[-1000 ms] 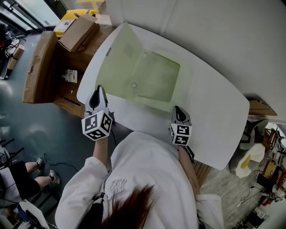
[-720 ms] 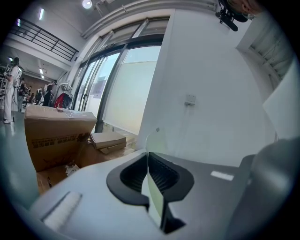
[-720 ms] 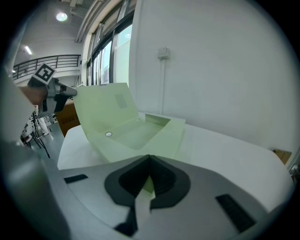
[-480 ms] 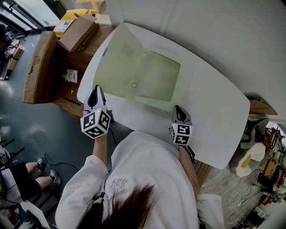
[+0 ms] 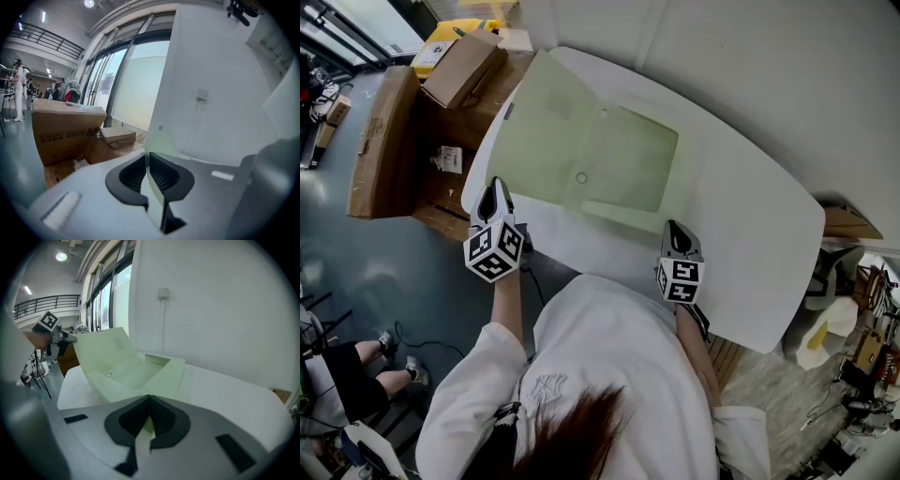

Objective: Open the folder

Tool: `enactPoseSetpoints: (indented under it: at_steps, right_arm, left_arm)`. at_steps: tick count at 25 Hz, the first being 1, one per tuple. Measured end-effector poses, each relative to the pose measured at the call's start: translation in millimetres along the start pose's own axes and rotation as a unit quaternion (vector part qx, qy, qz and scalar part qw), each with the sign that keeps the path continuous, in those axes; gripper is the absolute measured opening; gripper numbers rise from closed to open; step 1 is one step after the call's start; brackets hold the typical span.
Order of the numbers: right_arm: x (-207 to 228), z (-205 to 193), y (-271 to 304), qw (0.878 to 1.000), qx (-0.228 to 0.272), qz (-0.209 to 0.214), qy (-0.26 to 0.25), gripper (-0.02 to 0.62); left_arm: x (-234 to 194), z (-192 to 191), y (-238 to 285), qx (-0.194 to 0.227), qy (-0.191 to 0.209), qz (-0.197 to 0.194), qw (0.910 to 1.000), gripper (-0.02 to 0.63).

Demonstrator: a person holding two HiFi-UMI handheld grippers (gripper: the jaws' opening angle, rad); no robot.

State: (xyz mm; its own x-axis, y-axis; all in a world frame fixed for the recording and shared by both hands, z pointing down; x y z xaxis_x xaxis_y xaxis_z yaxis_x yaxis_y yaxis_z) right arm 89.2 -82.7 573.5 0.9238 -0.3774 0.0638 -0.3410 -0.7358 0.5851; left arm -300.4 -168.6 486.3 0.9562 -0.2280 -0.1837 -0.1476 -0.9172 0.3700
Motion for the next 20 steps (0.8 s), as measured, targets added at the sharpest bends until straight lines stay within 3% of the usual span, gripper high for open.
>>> enactPoseSetpoints:
  at_steps: [20]
  right_arm:
    - [1.6, -0.1, -1.3, 1.0, -0.001, -0.006, 0.007, 0.006]
  left_arm:
    - [-37.1, -26.8, 34.6, -0.047, -0.005, 0.048, 0.9977, 0.037]
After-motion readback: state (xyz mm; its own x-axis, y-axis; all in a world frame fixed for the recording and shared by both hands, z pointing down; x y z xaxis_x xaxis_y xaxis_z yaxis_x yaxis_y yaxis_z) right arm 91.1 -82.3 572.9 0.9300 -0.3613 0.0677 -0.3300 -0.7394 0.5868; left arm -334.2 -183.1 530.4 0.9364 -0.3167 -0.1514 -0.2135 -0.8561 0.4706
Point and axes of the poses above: the fingertips, and each gripper's own axes: y forward along the fingers, x to its right, z out of its top, the point moved 1 cm from there along -y, backward along the fingers, and after that the axes turned 10 degrees about z, right-handed, at the moved point
